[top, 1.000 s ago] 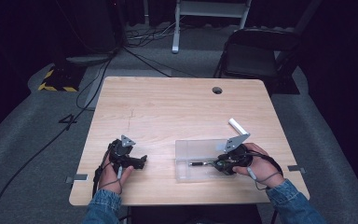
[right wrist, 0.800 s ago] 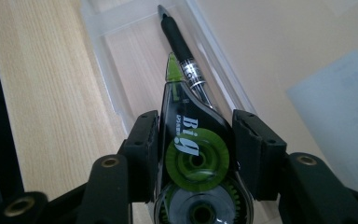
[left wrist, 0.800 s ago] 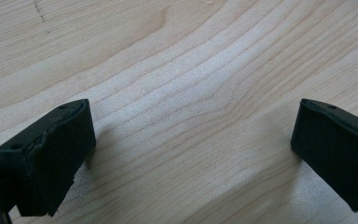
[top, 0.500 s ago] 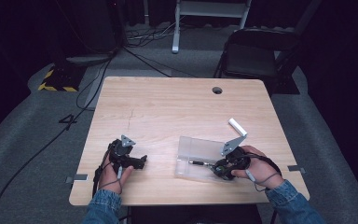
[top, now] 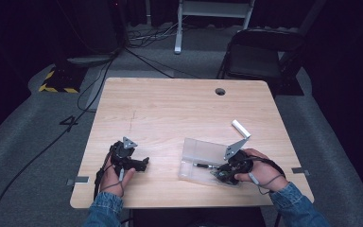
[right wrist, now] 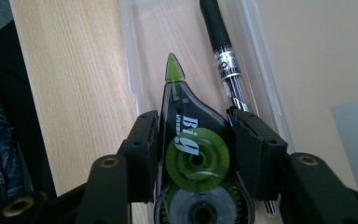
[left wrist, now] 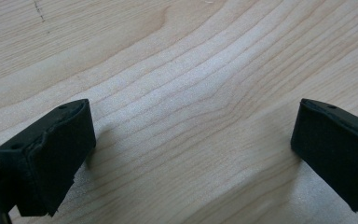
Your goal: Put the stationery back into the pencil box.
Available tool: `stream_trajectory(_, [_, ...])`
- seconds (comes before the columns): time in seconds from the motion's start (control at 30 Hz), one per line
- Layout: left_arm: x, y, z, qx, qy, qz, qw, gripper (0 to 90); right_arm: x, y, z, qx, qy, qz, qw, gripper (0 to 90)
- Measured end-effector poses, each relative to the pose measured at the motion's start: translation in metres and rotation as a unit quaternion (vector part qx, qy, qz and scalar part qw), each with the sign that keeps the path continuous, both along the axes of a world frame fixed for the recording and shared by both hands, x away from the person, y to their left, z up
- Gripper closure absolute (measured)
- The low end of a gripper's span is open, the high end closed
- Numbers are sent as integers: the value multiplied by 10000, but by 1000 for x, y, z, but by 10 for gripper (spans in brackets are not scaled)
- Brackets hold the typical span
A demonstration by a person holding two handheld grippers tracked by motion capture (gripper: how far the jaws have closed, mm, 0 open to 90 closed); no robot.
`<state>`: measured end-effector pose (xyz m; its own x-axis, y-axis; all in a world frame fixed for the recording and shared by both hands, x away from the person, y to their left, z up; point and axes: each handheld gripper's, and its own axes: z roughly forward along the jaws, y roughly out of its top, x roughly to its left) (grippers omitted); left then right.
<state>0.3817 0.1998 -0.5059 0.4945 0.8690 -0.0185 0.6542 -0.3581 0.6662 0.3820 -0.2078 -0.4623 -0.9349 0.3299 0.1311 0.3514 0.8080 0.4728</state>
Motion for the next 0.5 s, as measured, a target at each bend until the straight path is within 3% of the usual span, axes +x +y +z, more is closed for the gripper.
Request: stream_trajectory(0.5, [0, 0, 0, -8, 2, 3, 10000, 1, 0, 0, -3, -26, 145, 50, 9999, 504])
